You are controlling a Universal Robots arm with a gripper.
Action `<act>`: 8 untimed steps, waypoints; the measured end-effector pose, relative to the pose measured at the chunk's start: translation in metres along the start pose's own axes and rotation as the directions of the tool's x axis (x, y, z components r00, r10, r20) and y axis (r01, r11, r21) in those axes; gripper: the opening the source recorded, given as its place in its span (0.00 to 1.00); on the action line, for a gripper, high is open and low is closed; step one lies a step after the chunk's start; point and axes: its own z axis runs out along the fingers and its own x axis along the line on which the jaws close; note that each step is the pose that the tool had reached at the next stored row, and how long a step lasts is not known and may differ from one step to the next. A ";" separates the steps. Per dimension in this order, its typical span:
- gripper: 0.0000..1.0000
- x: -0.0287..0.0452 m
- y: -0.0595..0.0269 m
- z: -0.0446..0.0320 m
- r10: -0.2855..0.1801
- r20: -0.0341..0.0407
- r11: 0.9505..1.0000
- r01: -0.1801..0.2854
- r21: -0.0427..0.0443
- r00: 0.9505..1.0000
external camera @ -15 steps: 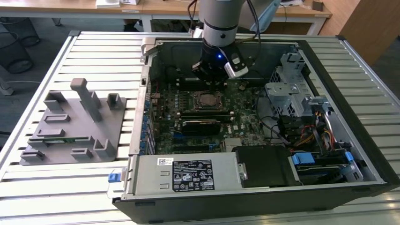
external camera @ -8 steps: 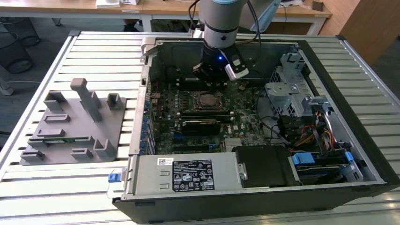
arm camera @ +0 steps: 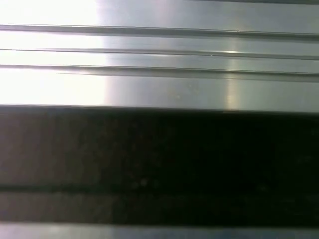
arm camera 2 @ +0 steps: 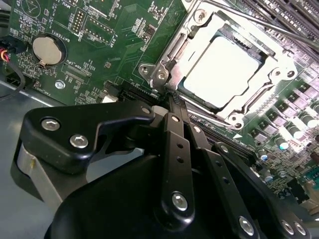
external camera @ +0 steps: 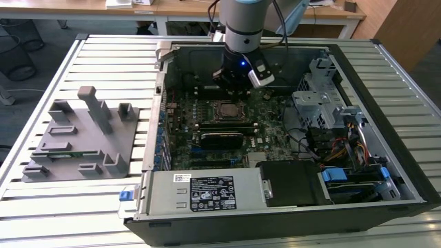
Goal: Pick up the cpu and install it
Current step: 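Install the first cpu locking lever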
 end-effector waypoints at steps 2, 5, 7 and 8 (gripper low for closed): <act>0.11 0.0000 0.0001 -0.0003 0.000 0.000 1.000 0.000 0.000 1.000; 0.11 0.0000 0.0000 -0.0004 0.000 0.000 1.000 0.000 0.000 1.000; 0.11 0.0000 0.0000 0.0000 0.000 0.000 1.000 0.000 0.000 1.000; 0.11 0.0000 0.0000 0.0004 0.000 0.000 1.000 0.000 0.000 1.000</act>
